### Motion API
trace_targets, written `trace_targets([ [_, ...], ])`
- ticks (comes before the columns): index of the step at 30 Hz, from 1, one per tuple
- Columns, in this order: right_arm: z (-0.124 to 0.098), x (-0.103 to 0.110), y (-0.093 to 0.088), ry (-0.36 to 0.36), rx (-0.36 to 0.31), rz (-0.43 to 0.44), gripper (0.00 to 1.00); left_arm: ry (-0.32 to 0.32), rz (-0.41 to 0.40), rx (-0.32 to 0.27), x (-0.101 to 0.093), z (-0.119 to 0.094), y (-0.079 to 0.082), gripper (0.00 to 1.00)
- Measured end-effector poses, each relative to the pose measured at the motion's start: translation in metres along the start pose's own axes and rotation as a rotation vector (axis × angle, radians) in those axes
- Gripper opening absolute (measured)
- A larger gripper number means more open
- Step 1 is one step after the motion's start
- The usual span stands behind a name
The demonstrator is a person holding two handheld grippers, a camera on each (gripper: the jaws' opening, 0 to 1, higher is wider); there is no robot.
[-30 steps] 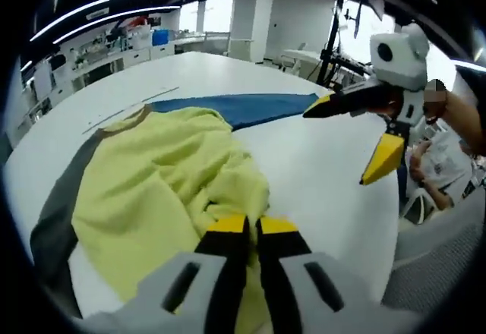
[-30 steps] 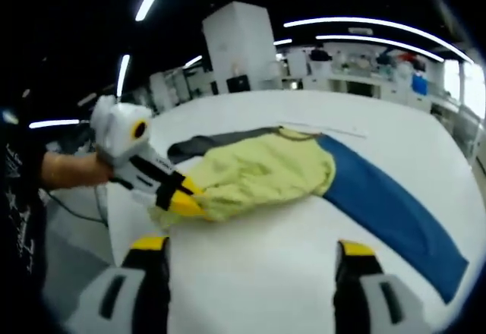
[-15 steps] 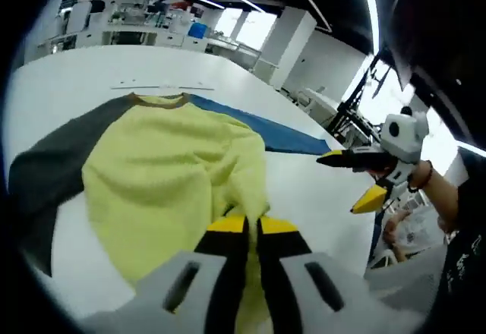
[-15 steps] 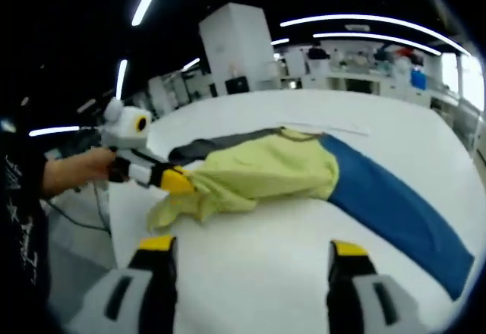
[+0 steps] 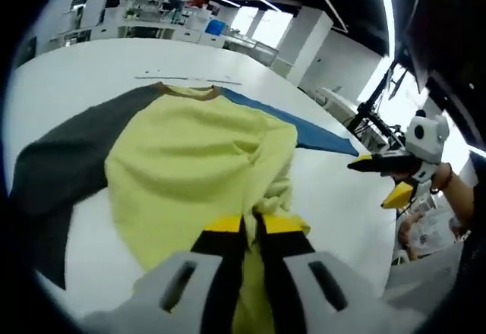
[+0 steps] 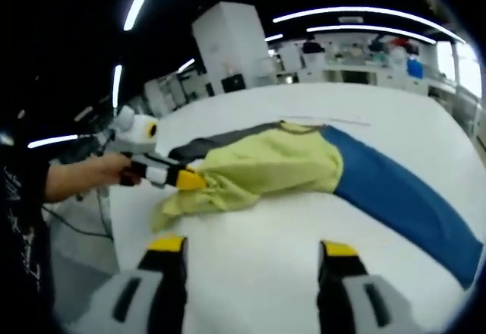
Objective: Fold the garment on the visible template until the final outline fits inside the template.
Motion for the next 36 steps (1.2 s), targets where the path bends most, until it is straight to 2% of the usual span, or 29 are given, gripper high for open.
trace_targets([
  [5,0.003,0.003,0.000,0.009,0.006,0.006,0.66,0.023,0.040,-0.006,0.004,0.000,0.002,0.11],
  [7,0.003,0.005,0.001,0.010,0.004,0.007,0.65,0.048,0.081,-0.021,0.005,-0.005,0.004,0.17],
  [13,0.009,0.014,0.004,0.032,-0.003,0.020,0.61,0.057,0.120,-0.092,0.004,-0.031,0.015,0.24],
  [18,0.016,0.023,0.004,0.049,0.007,0.018,0.58,0.092,0.119,-0.119,0.011,-0.054,0.014,0.27],
  [25,0.028,0.034,0.006,0.057,0.009,0.026,0.49,0.138,0.053,-0.121,0.011,-0.077,-0.005,0.33],
  [27,0.035,0.039,0.006,0.057,0.020,0.023,0.46,0.151,0.032,-0.108,0.007,-0.081,-0.018,0.34],
  [29,0.041,0.047,0.003,0.063,0.039,0.017,0.44,0.139,0.037,-0.069,0.000,-0.082,-0.033,0.33],
  [31,0.046,0.051,0.002,0.071,0.047,0.026,0.42,0.139,0.022,-0.059,0.000,-0.082,-0.041,0.33],
  [36,0.056,0.061,0.000,0.072,0.050,0.054,0.37,0.177,-0.016,-0.066,-0.001,-0.089,-0.050,0.33],
])
Point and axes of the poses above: the point that each gripper's makers call its tool centre point, and the gripper's own axes: z roughly forward along the fingers, x roughly to its left, y roughly out of its top, the point moved 4 cm from there along -z, roughly backward along the fingers, and after that the axes turned 6 degrees about y, right-handed, at the moved point
